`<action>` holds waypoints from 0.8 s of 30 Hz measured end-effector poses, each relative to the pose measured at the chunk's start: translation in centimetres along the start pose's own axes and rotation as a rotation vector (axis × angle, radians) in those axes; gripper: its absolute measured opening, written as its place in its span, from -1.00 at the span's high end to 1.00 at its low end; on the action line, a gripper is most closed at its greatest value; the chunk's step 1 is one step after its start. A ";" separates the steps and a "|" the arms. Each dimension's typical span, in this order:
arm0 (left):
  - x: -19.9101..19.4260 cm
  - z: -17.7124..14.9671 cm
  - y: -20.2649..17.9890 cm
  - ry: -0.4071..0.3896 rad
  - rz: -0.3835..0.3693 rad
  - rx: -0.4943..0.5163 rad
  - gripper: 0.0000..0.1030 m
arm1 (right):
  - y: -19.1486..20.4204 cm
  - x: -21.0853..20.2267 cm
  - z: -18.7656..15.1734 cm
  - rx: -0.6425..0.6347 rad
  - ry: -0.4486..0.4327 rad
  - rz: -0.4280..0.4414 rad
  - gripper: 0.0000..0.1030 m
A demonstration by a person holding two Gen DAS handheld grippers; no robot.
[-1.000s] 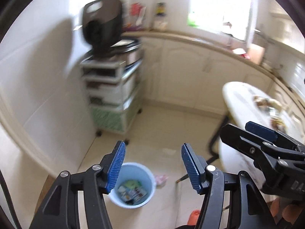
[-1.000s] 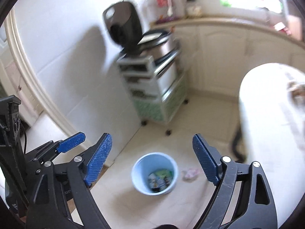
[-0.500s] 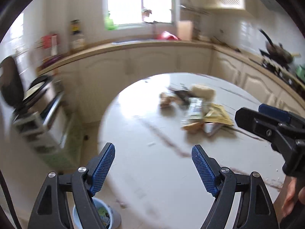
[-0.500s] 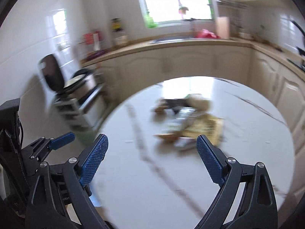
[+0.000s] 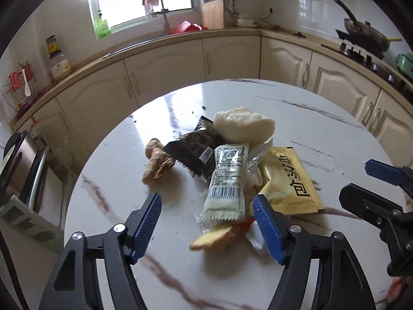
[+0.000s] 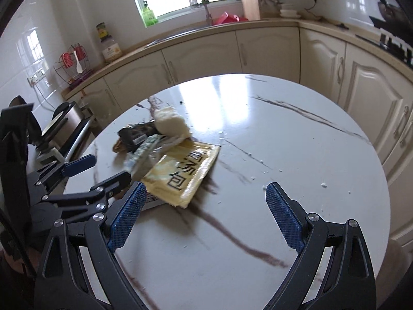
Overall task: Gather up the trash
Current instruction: 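Grasp the white granola bar wrapper with the left gripper while the right grasps the yellow soup packet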
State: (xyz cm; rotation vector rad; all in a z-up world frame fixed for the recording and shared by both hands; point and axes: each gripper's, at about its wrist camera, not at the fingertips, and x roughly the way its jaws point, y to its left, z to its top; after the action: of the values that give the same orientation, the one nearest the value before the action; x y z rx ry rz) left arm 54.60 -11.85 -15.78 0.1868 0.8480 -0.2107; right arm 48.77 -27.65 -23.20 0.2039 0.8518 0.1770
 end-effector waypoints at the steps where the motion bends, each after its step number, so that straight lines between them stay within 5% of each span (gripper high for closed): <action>1: 0.9 0.3 -0.1 0.011 -0.008 0.005 -0.15 | -0.2 0.2 0.0 0.001 0.001 0.001 -0.81; 4: 3.5 1.1 0.2 0.062 -0.036 -0.013 0.29 | -0.3 0.8 0.2 -0.003 0.006 0.006 -0.81; 8: 4.8 1.6 0.3 0.070 -0.068 -0.015 0.33 | -0.2 1.2 0.3 -0.007 0.013 0.008 -0.81; 10: 4.7 1.5 0.4 0.067 -0.087 -0.018 0.51 | -0.1 1.7 0.4 -0.005 0.025 0.008 -0.81; 20: -0.5 -1.0 3.1 -0.039 -0.122 -0.082 0.57 | 1.9 5.3 1.1 0.003 0.103 0.019 -0.81; 24: -1.8 -2.7 4.4 -0.059 -0.078 -0.100 0.57 | 3.0 6.9 1.5 -0.014 0.131 0.003 -0.81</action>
State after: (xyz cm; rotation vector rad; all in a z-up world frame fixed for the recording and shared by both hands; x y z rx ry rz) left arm 52.64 -6.73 -15.81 0.0534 0.8057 -0.2451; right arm 54.14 -23.25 -26.50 0.1824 0.9805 0.2010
